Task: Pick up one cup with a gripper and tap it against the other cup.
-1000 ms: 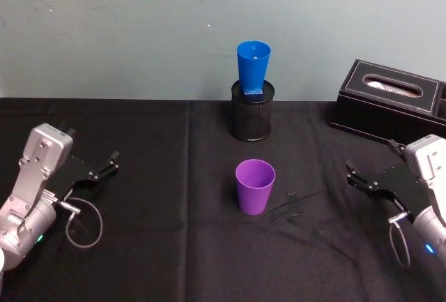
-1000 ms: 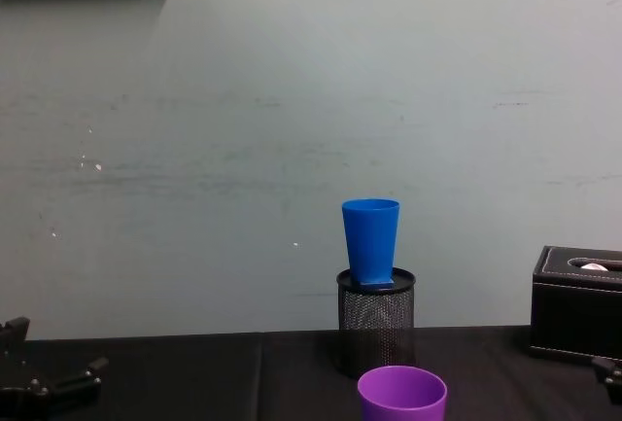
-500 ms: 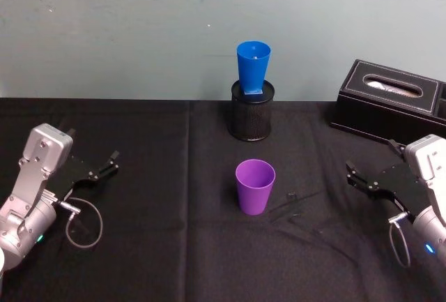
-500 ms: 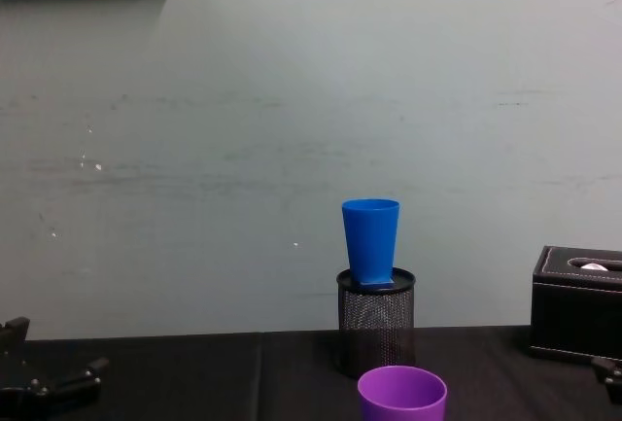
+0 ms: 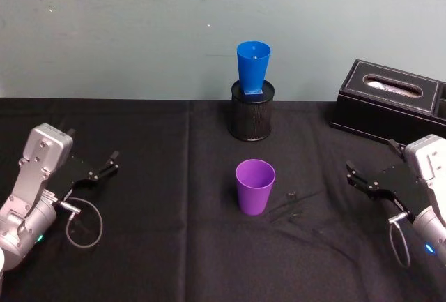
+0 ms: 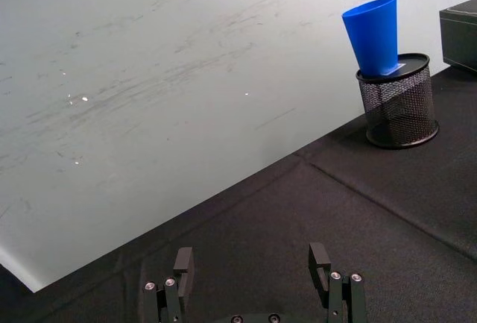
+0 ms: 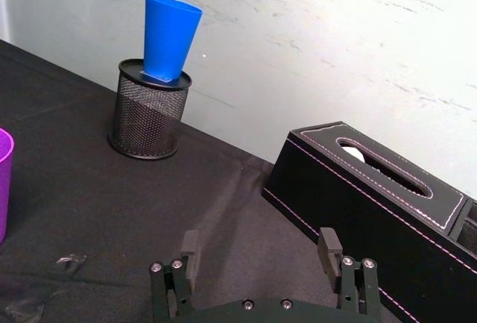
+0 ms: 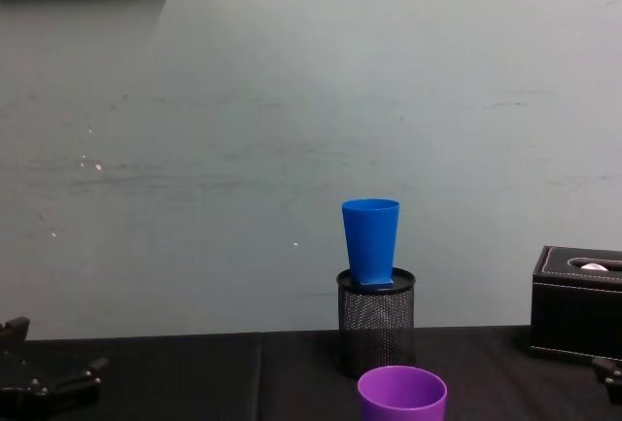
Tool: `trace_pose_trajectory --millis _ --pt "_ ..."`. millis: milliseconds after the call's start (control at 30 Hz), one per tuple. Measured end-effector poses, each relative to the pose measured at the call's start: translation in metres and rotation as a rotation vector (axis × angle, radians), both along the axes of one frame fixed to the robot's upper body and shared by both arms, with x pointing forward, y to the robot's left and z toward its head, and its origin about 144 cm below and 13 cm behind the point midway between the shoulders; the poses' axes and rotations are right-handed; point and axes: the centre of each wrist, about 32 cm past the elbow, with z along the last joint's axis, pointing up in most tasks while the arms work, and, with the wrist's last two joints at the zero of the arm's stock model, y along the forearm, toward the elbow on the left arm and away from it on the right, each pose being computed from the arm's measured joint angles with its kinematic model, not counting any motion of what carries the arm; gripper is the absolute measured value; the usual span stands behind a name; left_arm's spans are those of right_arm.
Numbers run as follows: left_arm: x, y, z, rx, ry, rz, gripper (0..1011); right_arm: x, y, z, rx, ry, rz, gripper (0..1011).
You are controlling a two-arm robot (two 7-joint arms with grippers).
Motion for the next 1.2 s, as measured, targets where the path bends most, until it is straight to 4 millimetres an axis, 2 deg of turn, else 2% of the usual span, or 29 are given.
trace_pose_trajectory --millis 400,733,967,1200 --pt "0.000 0.000 0.000 0.000 0.000 0.000 1011 0.000 0.000 0.000 0.000 0.000 0.000 1000" --pt "0.000 0.000 0.000 0.000 0.000 0.000 1011 -0.003 0.002 0.011 0.052 -0.045 0.034 1000" --pt "0.000 0.000 0.000 0.000 0.000 0.000 1011 -0.011 -0.001 0.015 0.145 -0.010 0.164 1000" --pt "0.000 0.000 0.000 0.000 0.000 0.000 1011 -0.014 -0.007 0.007 0.241 0.097 0.366 1000"
